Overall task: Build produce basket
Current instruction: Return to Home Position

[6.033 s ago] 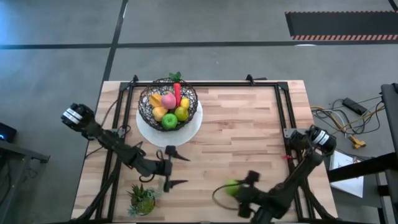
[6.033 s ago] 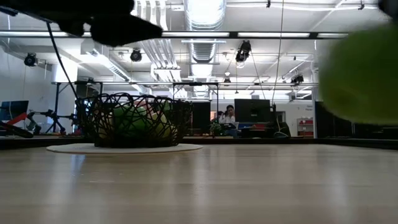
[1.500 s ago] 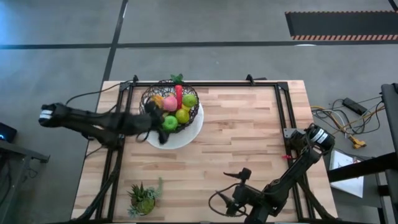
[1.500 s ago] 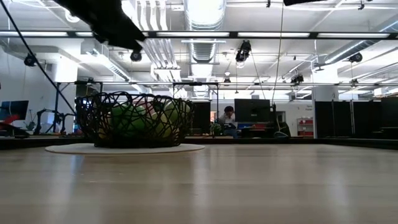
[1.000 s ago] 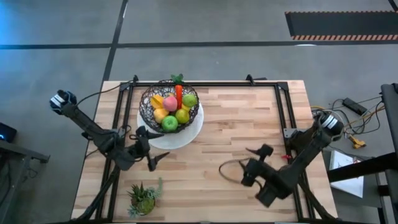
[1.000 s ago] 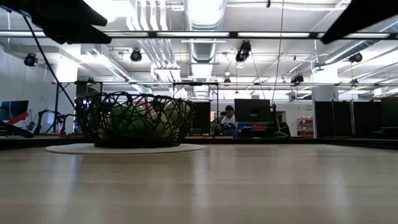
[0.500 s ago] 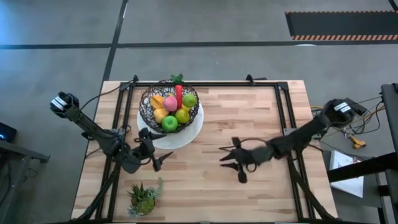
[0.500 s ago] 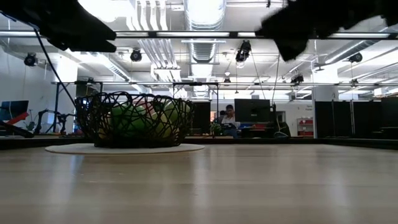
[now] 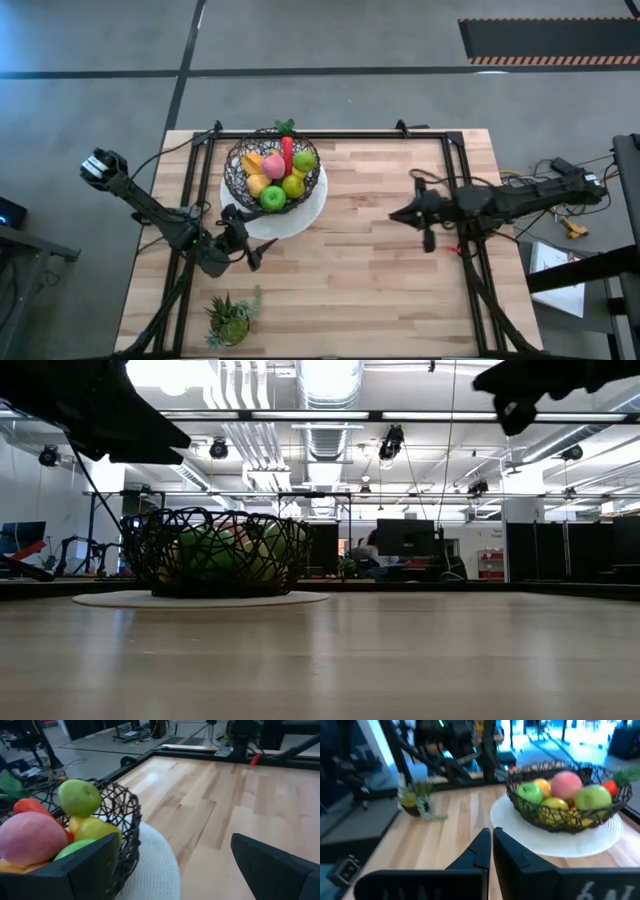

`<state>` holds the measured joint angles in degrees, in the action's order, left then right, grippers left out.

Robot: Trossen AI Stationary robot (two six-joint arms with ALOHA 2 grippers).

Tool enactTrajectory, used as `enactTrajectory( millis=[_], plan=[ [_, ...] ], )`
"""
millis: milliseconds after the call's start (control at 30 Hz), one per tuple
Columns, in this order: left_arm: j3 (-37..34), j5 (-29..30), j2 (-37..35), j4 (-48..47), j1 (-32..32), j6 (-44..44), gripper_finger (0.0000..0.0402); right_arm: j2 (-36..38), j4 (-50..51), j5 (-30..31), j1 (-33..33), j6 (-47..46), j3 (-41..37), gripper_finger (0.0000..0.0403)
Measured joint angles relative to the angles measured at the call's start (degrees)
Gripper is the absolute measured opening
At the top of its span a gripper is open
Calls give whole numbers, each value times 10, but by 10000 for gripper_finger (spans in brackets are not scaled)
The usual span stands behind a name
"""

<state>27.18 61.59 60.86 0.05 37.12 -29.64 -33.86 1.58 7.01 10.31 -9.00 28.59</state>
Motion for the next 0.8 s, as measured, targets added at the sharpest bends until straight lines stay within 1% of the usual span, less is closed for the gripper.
enactTrajectory(
  millis=[100, 167, 233, 333, 467, 567, 633, 733, 800],
  plan=[
    [-2, 0, -2, 1, -10, 0, 365, 70, -2, -2, 0, -5, -36, 9],
    [-2, -4, -6, 1, -22, 3, 365, 105, -3, 0, 0, -15, -63, 9],
    [-2, -25, -14, 0, -41, 19, 365, 136, -4, 0, 0, -27, -92, 9],
    [-3, -80, -34, 6, -88, 45, 365, 176, -6, -1, 0, -47, -134, 8],
    [-18, -160, -67, 47, -164, 118, 365, 226, -39, -12, 0, -61, -189, 8],
    [-37, -230, -103, 91, -222, 156, 365, 260, -62, -16, 0, -61, -225, 8],
    [-46, -273, -130, 100, -256, 170, 365, 284, -75, -16, 0, -58, -245, 8],
    [-59, -314, -176, 101, -295, 188, 365, 316, -91, -17, 0, -51, -273, 8],
    [-72, -340, -211, 100, -317, 198, 365, 335, -86, -29, 0, -46, -279, 8]
  ],
)
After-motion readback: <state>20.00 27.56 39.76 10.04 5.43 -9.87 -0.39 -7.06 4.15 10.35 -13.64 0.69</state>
